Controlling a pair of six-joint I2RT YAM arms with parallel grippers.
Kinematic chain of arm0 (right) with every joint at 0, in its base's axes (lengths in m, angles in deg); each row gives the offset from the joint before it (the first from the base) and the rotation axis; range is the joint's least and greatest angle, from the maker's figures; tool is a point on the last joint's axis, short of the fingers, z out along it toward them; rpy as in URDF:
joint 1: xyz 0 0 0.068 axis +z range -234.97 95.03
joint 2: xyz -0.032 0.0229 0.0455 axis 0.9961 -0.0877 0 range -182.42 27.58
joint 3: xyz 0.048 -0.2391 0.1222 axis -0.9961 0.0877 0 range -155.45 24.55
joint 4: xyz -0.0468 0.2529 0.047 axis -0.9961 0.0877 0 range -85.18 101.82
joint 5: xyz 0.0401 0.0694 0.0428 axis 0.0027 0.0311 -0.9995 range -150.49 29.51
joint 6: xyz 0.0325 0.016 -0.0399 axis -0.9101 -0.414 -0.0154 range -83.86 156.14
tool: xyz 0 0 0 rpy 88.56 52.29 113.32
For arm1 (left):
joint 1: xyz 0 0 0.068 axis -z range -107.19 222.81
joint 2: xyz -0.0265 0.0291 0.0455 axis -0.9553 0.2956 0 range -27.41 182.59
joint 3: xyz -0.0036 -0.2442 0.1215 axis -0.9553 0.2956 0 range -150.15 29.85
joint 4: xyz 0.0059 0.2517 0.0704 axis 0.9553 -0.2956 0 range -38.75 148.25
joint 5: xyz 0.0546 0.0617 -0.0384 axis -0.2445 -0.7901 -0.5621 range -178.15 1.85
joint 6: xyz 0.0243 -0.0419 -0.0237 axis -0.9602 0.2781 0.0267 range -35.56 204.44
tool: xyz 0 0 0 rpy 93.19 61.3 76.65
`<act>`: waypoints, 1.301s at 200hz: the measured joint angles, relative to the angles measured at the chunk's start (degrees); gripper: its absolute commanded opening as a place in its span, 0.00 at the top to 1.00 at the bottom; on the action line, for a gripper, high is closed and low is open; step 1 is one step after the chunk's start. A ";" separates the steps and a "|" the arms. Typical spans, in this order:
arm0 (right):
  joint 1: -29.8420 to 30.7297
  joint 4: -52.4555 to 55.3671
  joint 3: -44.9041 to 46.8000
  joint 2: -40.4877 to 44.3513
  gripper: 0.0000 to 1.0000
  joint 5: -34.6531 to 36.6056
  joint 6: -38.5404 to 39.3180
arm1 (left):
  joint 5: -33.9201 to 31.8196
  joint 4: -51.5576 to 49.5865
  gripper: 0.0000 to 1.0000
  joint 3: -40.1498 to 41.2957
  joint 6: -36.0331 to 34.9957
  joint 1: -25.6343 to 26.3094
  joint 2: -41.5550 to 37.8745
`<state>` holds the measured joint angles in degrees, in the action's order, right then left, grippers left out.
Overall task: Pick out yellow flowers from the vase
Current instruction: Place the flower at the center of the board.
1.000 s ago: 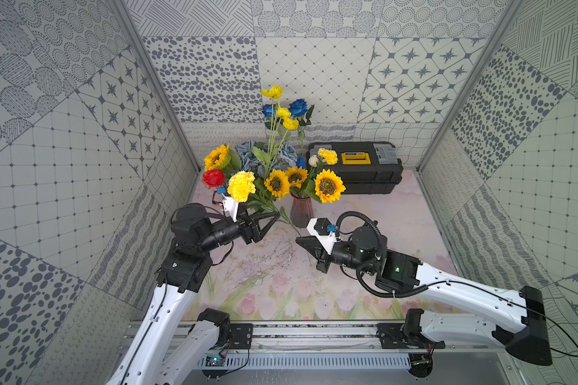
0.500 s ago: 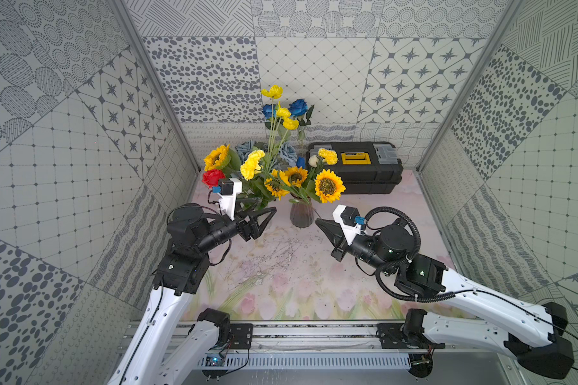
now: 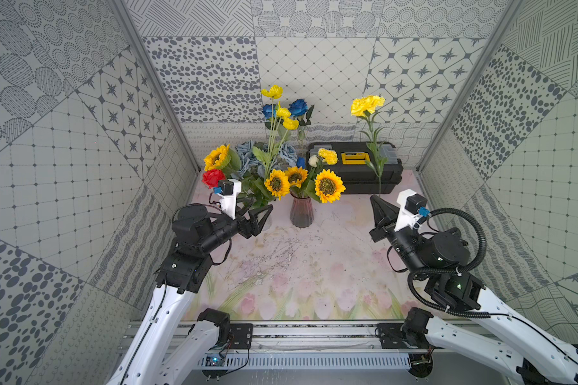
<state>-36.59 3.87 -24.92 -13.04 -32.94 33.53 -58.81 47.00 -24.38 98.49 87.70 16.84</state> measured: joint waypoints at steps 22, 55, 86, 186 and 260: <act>-7.63 3.58 0.59 0.09 1.00 -0.04 -4.81 | -1.20 0.39 0.24 0.61 0.09 0.00 0.02; -16.74 9.84 1.60 -4.44 1.00 -5.14 -12.44 | -2.16 0.87 0.24 1.81 0.61 0.00 0.02; -21.44 13.16 3.37 -13.88 1.00 -14.21 -18.56 | -3.61 1.64 0.24 3.15 1.40 0.00 0.02; -27.17 18.43 11.37 -28.30 1.00 -32.57 -29.53 | -6.82 2.93 0.23 3.89 3.61 0.00 2.86; -28.57 18.73 14.67 -33.22 1.00 -36.30 -31.78 | -7.34 2.99 0.22 3.89 3.63 0.00 3.74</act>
<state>-65.15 22.60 -10.25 -46.26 -69.25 1.75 -66.15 49.99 -20.49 102.12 87.70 20.58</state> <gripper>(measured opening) 0.052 0.776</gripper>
